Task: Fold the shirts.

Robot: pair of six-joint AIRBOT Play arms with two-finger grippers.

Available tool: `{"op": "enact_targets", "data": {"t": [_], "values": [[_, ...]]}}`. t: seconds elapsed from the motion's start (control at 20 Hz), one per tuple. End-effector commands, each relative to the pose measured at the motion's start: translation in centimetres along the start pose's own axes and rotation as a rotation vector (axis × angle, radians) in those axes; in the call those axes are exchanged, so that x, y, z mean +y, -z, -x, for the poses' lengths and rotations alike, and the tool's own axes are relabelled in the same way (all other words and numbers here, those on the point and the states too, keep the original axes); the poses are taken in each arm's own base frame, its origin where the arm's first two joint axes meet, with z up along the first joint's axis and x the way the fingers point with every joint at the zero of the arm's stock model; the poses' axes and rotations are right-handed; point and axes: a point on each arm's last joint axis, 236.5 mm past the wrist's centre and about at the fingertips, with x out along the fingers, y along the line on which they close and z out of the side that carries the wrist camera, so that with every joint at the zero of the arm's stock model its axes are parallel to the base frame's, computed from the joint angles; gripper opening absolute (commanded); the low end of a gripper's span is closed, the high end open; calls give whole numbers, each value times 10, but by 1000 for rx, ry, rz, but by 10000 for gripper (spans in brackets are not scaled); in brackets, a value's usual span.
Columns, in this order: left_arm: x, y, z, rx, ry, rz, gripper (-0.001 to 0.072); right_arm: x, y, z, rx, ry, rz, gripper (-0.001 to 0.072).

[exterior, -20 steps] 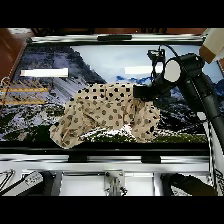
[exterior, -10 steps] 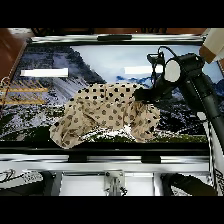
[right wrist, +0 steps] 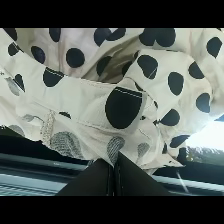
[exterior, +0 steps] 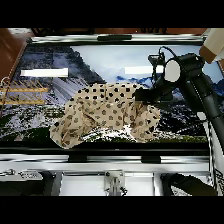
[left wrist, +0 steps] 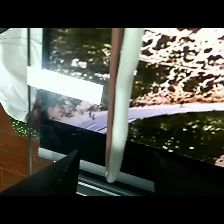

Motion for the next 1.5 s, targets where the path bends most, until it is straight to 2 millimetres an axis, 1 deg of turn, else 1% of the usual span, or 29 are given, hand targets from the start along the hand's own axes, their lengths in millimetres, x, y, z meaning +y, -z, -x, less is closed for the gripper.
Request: {"op": "enact_targets", "data": {"t": [0.0, 0.05, 0.15, 0.4, 0.45, 0.5, 0.55, 0.65, 0.75, 0.85, 0.9, 1.0, 1.05, 1.1, 1.15, 1.25, 1.3, 1.35, 1.4, 1.45], "values": [[-4, 4, -18, 20, 19, -5, 469, 0, 3, 0, 11, 2, -38, 54], [-5, 4, -20, 24, 23, -6, 452, 0, 3, 0, 12, 2, -43, 54], [-5, 5, -22, 27, 25, -6, 452, 0, 3, 0, 13, 0, -52, 54], [-5, 6, -23, 29, 28, -3, 210, 0, 3, 0, 15, 1, -53, 54], [-6, 7, -22, 32, 31, -3, 100, 0, 3, 0, 15, 1, -53, 54], [-7, 9, -22, 40, 37, -4, 46, 0, 3, 0, 15, 1, -53, 54], [-7, 8, -21, 39, 35, -3, 45, 0, 3, 0, 15, 1, -53, 54], [-3, 1, -13, 22, 19, -3, 43, 0, 3, 0, 14, 2, -51, 54], [7, -13, 6, -21, -19, 50, 42, 0, 3, 0, 15, 2, -47, 54], [17, -23, 32, -76, -49, 166, 41, 0, 4, 0, 17, 1, -46, 54], [17, -29, 46, -114, -45, 202, 40, 0, 5, 0, 19, 3, -39, 54], [16, -44, 79, -210, -34, 276, 39, -1, 4, 0, 16, 5, -13, 53], [17, -51, 99, -262, -35, 356, 39, -2, 4, 3, 8, 7, -7, 54], [13, -61, 120, -322, -17, 447, 39, -5, 3, 7, -9, 16, -6, 54], [3, -73, 141, -382, 21, 495, 39, -9, 1, 14, -34, 30, -4, 54], [-37, -107, 190, -511, 120, 474, 39, -24, -4, 32, -105, 81, -3, 54], [-65, -123, 218, -569, 168, 422, 39, -34, -6, 42, -139, 115, -5, 54], [-97, -134, 245, -613, 207, 350, 39, -44, -7, 52, -172, 150, -9, 53], [-137, -139, 272, -639, 252, 247, 39, -51, -9, 60, -200, 176, -13, 53], [-179, -135, 294, -646, 301, 128, 38, -58, -10, 67, -223, 199, -17, 54]]}}
